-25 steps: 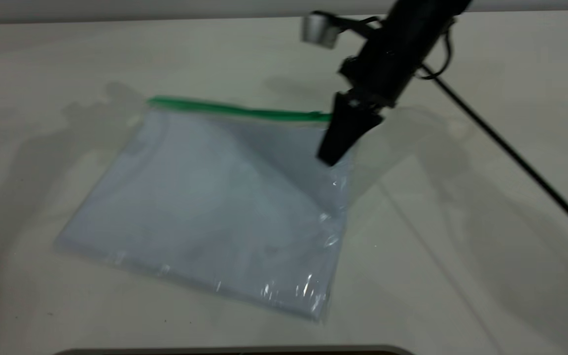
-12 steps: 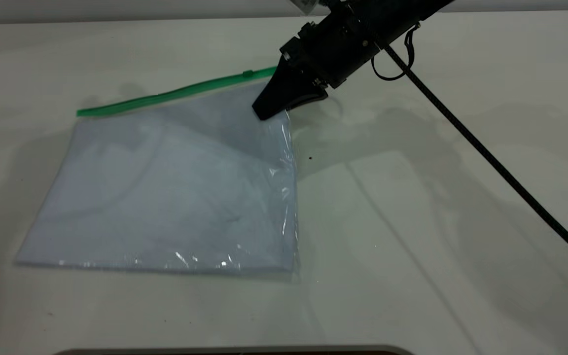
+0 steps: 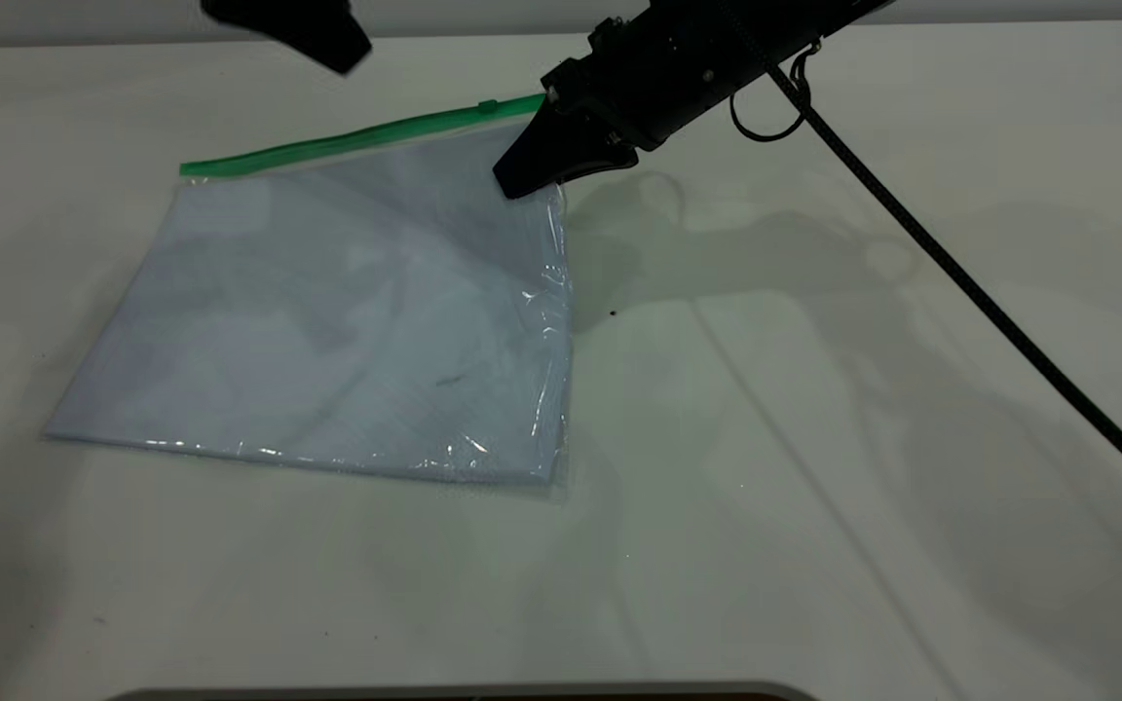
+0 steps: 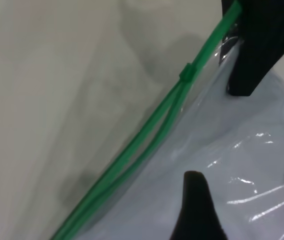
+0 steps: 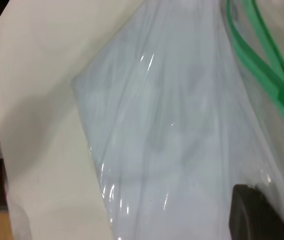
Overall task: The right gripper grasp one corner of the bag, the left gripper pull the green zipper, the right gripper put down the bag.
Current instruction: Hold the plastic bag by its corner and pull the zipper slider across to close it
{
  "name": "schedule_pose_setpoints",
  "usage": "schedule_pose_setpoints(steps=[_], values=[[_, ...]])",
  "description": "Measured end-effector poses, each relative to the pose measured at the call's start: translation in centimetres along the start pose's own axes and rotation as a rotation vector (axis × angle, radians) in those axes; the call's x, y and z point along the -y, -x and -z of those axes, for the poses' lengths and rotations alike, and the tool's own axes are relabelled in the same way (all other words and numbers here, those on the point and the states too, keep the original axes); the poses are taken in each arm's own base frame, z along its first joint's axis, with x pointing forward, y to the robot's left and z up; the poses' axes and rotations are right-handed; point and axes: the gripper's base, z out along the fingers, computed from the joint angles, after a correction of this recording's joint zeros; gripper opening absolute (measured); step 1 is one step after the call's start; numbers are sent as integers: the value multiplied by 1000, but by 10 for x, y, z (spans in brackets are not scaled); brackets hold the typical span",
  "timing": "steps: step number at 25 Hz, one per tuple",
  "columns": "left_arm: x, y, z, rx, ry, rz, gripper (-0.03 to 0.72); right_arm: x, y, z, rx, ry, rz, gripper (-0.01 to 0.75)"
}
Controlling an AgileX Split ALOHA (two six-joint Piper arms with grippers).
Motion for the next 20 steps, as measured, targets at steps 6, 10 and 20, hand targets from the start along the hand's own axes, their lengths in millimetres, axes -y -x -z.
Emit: schedule_pose_setpoints(steps=[6,10,20], values=[[1,0,-12,56,-40,-68,588,-2,-1,0,-4,22,130,34],[5,5,-16,67,-46,-147,588,-4,-1,1,-7,55,211,34],[11,7,-39,107,-88,-187,588,-14,-4,2,-15,166,302,34]])
